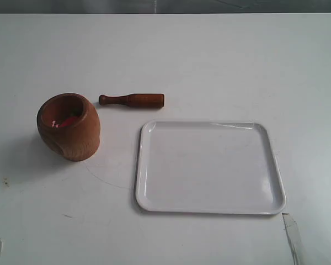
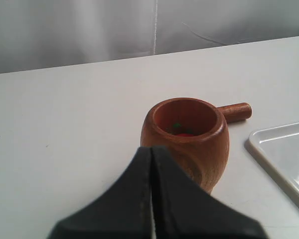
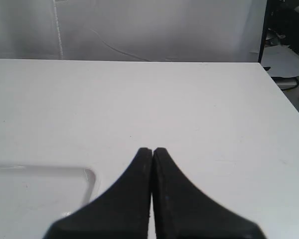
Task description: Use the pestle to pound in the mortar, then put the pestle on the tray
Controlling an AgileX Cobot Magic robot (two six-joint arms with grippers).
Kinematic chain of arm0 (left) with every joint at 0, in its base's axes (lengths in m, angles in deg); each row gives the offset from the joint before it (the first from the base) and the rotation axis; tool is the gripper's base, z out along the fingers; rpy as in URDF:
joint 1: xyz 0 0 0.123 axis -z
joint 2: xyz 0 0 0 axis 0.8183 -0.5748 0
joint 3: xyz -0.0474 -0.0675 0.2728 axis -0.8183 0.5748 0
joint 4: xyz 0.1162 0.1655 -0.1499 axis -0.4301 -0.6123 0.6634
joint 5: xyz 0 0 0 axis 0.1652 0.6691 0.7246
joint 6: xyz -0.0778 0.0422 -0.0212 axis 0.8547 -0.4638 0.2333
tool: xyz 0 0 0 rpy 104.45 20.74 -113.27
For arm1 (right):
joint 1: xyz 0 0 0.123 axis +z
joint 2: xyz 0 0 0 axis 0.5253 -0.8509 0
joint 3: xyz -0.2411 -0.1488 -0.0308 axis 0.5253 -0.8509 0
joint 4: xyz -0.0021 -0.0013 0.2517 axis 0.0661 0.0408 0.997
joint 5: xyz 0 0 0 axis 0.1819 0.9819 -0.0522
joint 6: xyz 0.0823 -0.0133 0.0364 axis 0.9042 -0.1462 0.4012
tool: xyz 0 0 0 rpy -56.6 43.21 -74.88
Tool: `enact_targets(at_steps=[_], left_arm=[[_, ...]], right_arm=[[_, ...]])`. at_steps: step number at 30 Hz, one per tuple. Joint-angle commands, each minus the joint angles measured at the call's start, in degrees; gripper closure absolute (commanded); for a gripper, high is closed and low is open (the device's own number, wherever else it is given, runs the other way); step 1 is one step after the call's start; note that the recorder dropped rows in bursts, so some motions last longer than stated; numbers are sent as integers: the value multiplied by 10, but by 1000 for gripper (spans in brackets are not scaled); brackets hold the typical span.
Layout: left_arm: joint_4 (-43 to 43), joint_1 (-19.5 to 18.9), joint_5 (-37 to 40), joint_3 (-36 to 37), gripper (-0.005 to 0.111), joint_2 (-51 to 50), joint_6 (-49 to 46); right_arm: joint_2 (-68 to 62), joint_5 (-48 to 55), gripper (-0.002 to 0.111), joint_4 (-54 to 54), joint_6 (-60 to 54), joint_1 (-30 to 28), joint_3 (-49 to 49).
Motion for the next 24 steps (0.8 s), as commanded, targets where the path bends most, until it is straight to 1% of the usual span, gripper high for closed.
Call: enact_targets(at_steps=[1, 24], left_arm=[[4, 4, -2, 0, 107, 1, 5], [4, 4, -2, 0, 107, 1, 5]], right_arm=[[2, -1, 108, 1, -1, 1, -2], [2, -1, 108, -5, -1, 1, -2]])
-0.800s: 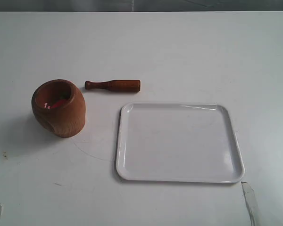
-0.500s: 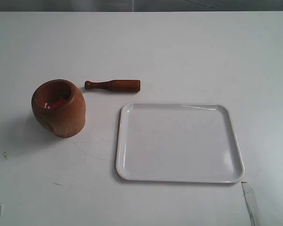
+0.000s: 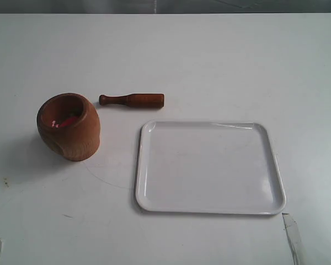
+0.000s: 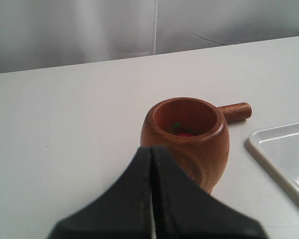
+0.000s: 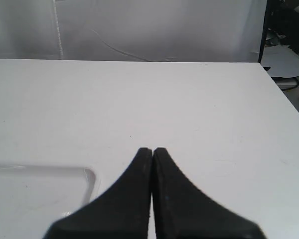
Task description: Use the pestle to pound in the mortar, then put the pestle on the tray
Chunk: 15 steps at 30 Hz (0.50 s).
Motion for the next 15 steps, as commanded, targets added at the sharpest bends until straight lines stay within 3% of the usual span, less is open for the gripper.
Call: enact_targets(at_steps=[1, 10, 15], left_arm=[[4, 4, -2, 0, 107, 1, 5], [4, 4, -2, 0, 107, 1, 5], [4, 4, -2, 0, 107, 1, 5]], right_arm=[[2, -1, 108, -5, -1, 1, -2], [2, -11, 108, -5, -2, 1, -2], [2, -75, 108, 23, -2, 1, -2]])
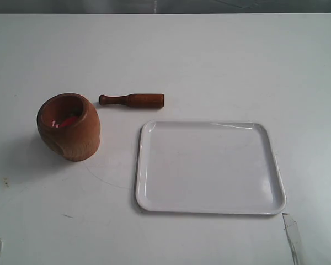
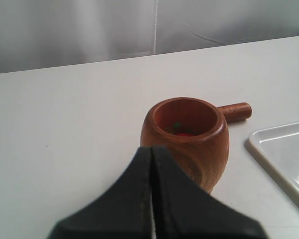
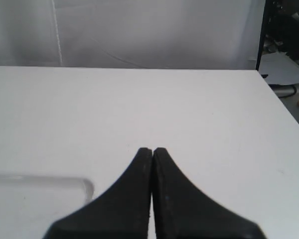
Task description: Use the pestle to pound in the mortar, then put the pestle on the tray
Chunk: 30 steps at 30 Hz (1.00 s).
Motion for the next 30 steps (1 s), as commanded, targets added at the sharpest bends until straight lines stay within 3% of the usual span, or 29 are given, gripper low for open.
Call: enact_targets(at_steps=[1, 11, 15, 30], left_arm=[[4, 4, -2, 0, 107, 1, 5], [4, 4, -2, 0, 107, 1, 5], [4, 4, -2, 0, 107, 1, 5], [4, 4, -2, 0, 107, 1, 5]], right_arm=[[2, -67, 108, 39, -2, 1, -2], [2, -206, 108, 153, 14, 1, -2], [2, -211, 108, 202, 14, 1, -2], [2, -208, 108, 188, -20, 1, -2]])
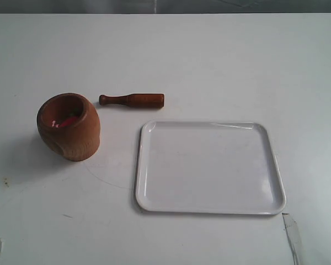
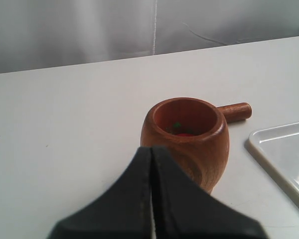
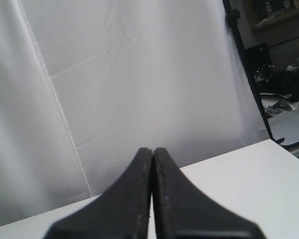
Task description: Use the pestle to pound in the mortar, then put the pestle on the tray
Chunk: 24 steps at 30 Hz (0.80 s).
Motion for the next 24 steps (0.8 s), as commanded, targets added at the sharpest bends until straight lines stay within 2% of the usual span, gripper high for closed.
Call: enact_targets(at_steps=[1, 11, 15, 19, 24], left_arm=[[4, 4, -2, 0, 107, 1, 5], [4, 4, -2, 0, 107, 1, 5], [4, 4, -2, 0, 107, 1, 5], [4, 4, -2, 0, 107, 1, 5], [4, 4, -2, 0, 107, 1, 5]], right_arm=[[2, -2, 108, -7, -22, 1, -2], [2, -2, 108, -7, -22, 1, -2], [2, -9, 108, 43, -5, 1, -2], [2, -30, 108, 42, -5, 1, -2], [2, -9, 108, 42, -5, 2, 65]])
